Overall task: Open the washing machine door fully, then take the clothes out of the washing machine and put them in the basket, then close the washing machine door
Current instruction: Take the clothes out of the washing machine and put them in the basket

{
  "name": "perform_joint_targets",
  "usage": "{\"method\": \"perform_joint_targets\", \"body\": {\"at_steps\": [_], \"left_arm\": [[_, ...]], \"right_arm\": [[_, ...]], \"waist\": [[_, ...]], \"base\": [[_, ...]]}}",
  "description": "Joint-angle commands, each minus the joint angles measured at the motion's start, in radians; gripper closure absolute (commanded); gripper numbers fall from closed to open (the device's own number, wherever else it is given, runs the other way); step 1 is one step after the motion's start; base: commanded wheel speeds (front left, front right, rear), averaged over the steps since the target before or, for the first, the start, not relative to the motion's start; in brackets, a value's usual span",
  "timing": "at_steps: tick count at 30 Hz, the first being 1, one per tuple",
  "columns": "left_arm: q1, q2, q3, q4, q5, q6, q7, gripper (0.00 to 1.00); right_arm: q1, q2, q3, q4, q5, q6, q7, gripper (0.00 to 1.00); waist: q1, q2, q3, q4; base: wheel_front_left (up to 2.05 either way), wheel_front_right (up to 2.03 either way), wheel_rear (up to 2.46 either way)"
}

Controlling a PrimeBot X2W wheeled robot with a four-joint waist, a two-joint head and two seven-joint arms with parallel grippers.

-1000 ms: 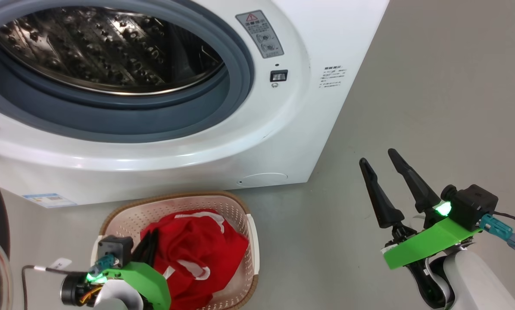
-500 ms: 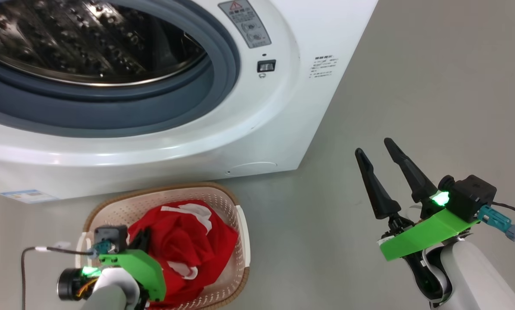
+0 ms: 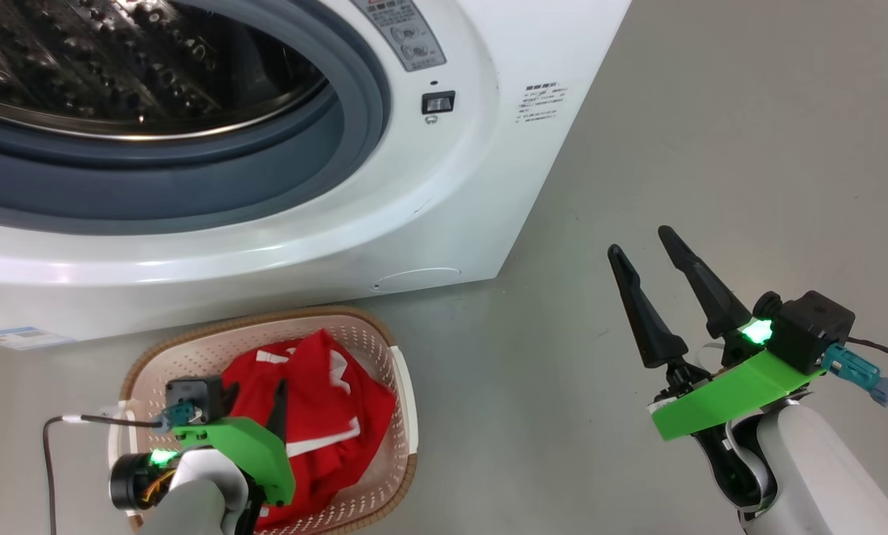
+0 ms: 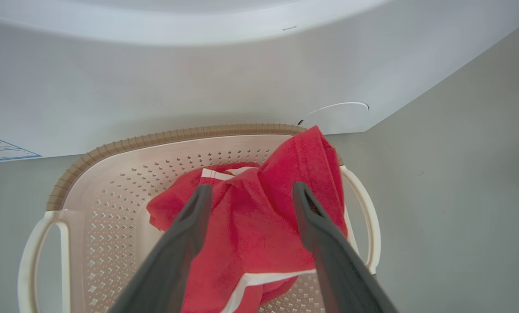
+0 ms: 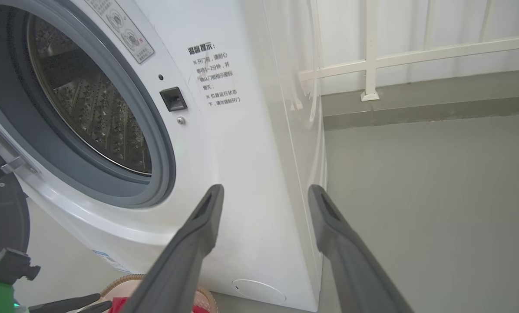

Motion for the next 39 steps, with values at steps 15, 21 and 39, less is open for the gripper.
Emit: {"method": "perform_joint_targets", "body": {"at_steps": [15, 21, 39], "left_arm": [[0.064, 0.06, 0.119, -0.176, 0.046, -0.031, -0.013, 0.0], [0.127, 0.078, 0.171, -0.293, 0.073, -0.038, -0.013, 0.0], [0.28, 0.096, 0.317, -0.673, 0.175, -0.005, -0.013, 0.0]], "right_arm": [[0.008, -0.004, 0.015, -0.014, 0.006, 0.002, -0.005, 0.0], [0.027, -0.004, 0.011, -0.011, 0.008, 0.002, -0.005, 0.0], [0.056, -0.004, 0.004, -0.01, 0.009, 0.002, -0.005, 0.0]], "waist": [[0.0, 0.0, -0.036, 0.019], [0.0, 0.0, -0.065, 0.032], [0.0, 0.0, -0.131, 0.055]], "base": [[0.0, 0.0, 0.0], [0.0, 0.0, 0.0], [0.0, 0.0, 0.0]]}}
